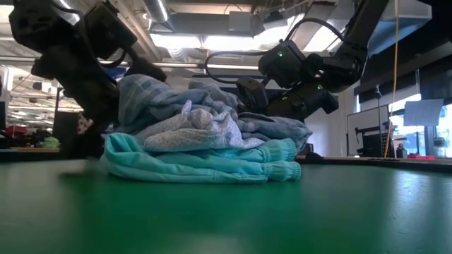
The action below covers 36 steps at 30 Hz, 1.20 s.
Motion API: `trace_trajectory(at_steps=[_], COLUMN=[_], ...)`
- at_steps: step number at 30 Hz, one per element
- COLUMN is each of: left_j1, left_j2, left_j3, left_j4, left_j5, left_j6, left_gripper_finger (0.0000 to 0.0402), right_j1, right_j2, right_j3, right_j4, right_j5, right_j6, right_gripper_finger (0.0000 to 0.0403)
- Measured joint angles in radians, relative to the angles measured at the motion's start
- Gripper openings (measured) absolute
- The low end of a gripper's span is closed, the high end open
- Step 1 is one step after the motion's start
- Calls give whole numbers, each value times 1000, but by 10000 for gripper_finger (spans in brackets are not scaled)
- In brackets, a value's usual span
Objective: Fold laundry
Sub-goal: Put the stacked clothes into the blue laundry bin
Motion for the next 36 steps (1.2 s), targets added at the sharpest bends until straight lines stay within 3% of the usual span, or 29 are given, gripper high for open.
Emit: trace_trajectory(at_steps=[5, 10, 13, 20, 27, 36], left_j1=[-2, 1, -11, 2, 46, 200], left_j2=[69, 146, 154, 93, 18, -39], left_j3=[-5, 0, 4, 29, 141, 472], left_j4=[172, 258, 258, 229, 50, -288], left_j5=[-5, 19, -6, -31, -74, -28], left_j6=[49, 72, 98, 296, 441, 663], left_gripper_finger=[338, 295, 246, 82, 78, 78], right_j1=[0, 0, 0, 0, -32, -158], right_j2=[0, 0, 0, -23, -144, -420], right_j3=[0, 0, 0, 0, -5, 18], right_j4=[-1, -3, -4, -7, -109, -357], right_j5=[-12, -13, -10, 1, 45, 36], right_j6=[-3, -3, -4, -25, -108, -213], right_gripper_finger=[169, 169, 169, 169, 169, 169])
